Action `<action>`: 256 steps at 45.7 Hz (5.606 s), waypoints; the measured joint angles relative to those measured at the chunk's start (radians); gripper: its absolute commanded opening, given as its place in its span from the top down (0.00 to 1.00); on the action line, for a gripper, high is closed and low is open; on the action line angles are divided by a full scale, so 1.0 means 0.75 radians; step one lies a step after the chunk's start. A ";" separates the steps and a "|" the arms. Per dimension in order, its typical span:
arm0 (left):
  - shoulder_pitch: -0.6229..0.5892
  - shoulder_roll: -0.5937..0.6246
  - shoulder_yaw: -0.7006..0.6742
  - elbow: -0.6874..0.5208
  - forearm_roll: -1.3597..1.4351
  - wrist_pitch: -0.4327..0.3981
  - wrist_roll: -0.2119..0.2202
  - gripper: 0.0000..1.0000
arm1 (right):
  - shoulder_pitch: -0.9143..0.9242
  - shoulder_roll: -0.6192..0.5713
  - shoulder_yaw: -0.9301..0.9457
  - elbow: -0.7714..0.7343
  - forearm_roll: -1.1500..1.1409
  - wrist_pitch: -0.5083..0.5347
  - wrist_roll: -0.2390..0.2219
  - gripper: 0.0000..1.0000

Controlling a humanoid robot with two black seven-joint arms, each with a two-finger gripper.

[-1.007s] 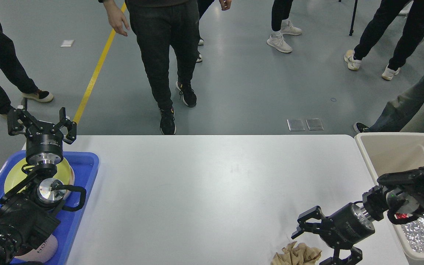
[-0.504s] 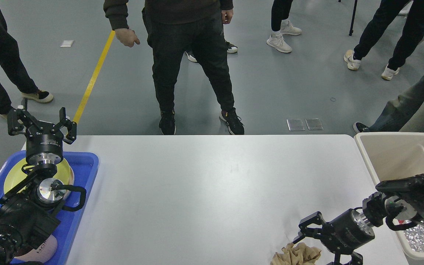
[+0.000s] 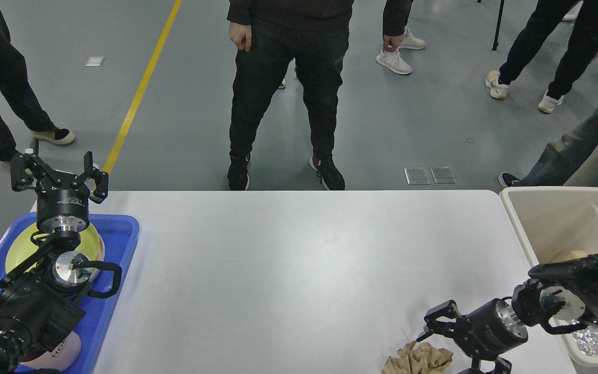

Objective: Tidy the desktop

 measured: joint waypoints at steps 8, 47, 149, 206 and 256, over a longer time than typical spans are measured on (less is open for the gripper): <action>0.000 0.000 0.000 0.000 0.000 0.000 0.000 0.04 | 0.001 0.024 -0.012 0.044 -0.015 -0.154 0.000 0.37; 0.000 0.000 0.000 0.000 0.000 0.000 0.000 0.04 | 0.062 -0.001 -0.038 0.071 -0.029 -0.020 -0.002 0.86; 0.000 0.000 0.000 0.000 0.000 0.000 0.000 0.04 | 1.435 -0.355 -0.459 0.340 -0.249 0.290 -0.001 0.00; 0.000 -0.002 -0.004 0.000 0.000 0.000 0.000 0.04 | 0.591 0.202 -0.178 0.541 -0.612 -0.014 -0.002 0.00; 0.000 -0.002 -0.004 0.000 0.000 0.000 0.000 0.04 | 0.467 0.325 -0.198 0.472 -0.858 -0.239 0.000 1.00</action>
